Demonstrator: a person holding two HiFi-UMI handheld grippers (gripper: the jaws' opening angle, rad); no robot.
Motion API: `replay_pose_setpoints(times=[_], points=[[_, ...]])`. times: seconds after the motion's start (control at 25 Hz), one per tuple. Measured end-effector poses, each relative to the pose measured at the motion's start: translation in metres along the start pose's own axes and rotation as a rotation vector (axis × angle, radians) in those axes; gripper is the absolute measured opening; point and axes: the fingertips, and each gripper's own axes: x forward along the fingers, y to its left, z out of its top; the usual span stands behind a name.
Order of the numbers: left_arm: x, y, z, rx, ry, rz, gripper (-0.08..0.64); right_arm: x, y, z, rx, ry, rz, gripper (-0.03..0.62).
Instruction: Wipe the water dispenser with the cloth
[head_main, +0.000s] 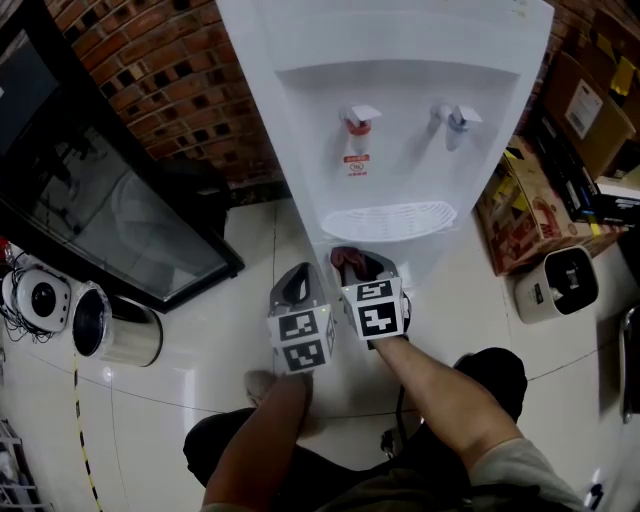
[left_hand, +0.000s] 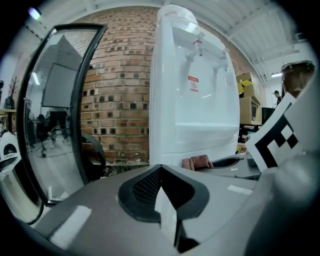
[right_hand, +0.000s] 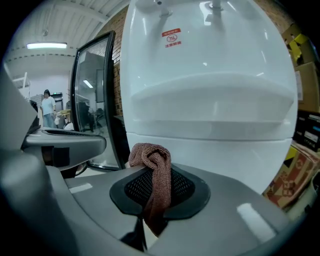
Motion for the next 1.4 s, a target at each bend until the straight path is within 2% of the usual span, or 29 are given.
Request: replay_pose_setpoints(times=[0.8,1.16,1.4], points=[[0.016,-0.115,0.019,0.062,-0.038,-0.212,0.000,-0.053,-0.124,-0.010,0.035,0.024,-0.229,0.072],[0.023,-0.185,0.017,0.099,-0.032,-0.338,0.000,-0.072,-0.179,-0.023,0.070,0.055,-0.318,0.072],[0.028,-0.210,0.010,0.122,-0.019,-0.386,0.000,-0.082,-0.210,-0.020,0.136,0.031,-0.375,0.072]])
